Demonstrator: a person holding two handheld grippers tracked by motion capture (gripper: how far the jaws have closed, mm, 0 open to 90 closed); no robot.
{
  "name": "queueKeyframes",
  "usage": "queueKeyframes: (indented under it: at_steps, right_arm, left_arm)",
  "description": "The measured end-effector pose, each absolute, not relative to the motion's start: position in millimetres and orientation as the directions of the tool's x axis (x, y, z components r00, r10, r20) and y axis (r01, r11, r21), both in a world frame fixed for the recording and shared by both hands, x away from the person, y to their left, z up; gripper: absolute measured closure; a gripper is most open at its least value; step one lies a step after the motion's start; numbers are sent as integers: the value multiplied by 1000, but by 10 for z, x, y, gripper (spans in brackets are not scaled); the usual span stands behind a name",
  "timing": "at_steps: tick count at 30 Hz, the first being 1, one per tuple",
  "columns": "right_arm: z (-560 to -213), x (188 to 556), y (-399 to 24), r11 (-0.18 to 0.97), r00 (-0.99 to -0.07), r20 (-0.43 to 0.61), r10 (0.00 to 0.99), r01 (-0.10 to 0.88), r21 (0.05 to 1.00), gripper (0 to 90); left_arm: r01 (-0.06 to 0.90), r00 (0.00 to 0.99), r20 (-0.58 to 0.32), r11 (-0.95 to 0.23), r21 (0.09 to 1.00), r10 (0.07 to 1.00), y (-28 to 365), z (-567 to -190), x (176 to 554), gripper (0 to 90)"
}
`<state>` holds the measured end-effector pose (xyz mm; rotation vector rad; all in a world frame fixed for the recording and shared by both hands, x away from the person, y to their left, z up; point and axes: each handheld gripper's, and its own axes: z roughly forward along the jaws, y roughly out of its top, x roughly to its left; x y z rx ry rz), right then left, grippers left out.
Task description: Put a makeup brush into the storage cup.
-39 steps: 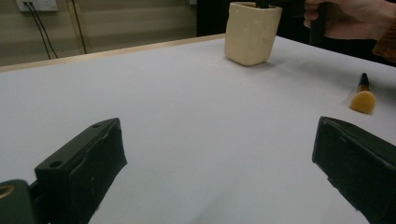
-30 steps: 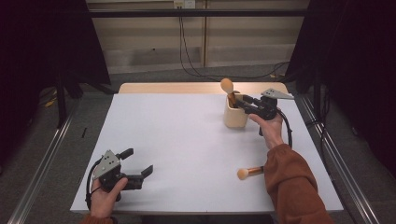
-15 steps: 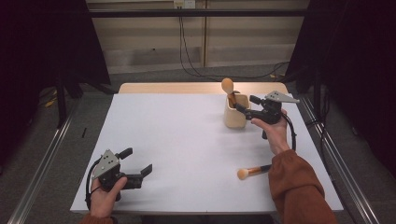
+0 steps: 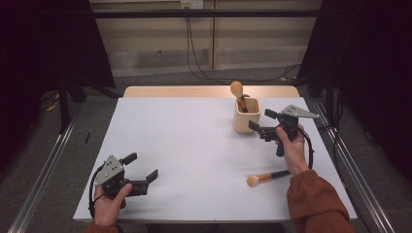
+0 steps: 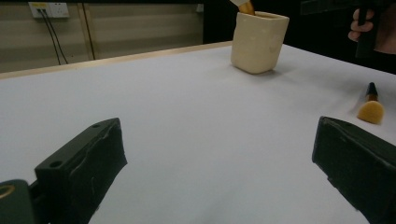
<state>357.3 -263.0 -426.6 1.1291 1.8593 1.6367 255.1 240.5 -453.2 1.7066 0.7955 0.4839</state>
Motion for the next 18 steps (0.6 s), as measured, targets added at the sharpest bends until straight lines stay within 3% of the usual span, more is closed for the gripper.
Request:
queueKeyframes:
  at_steps: [18]
  right_arm:
    - [-4304,3052,-2750,27,-535,143,833,297,954,12]
  left_arm:
    - [246,681,-69,-139,959,729,2415,-4520,2536,24]
